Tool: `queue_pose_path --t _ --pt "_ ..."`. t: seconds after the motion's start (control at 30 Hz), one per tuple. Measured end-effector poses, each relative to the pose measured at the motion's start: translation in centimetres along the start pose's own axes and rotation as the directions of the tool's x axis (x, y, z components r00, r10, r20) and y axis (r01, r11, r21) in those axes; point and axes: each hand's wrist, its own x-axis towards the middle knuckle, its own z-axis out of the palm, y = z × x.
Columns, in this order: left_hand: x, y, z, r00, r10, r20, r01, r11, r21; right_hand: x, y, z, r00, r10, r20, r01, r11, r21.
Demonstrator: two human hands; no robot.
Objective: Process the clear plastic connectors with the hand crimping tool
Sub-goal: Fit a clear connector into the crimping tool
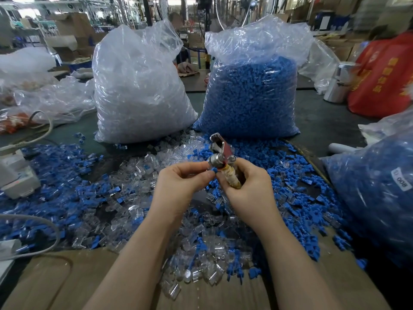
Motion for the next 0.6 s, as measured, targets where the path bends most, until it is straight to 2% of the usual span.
queue_pose_path --t 0.17,0.4,0.6 --pt "-0.11 -0.06 0.13 0.999 0.032 -0.017 -0.032 0.998 -0.057 -0.06 -0.02 0.01 1.0 0.016 0.011 -0.016 1.0 -0.021" --pt "0.45 0.12 -0.63 0.97 0.161 -0.181 -0.183 0.976 -0.117 -0.02 0.17 -0.25 0.996 0.082 0.019 -0.078 0.983 -0.167" --pt "0.42 0.18 -0.68 0.957 0.242 -0.158 -0.254 0.965 -0.066 0.01 0.0 -0.09 0.988 0.108 0.114 -0.076 0.964 -0.254"
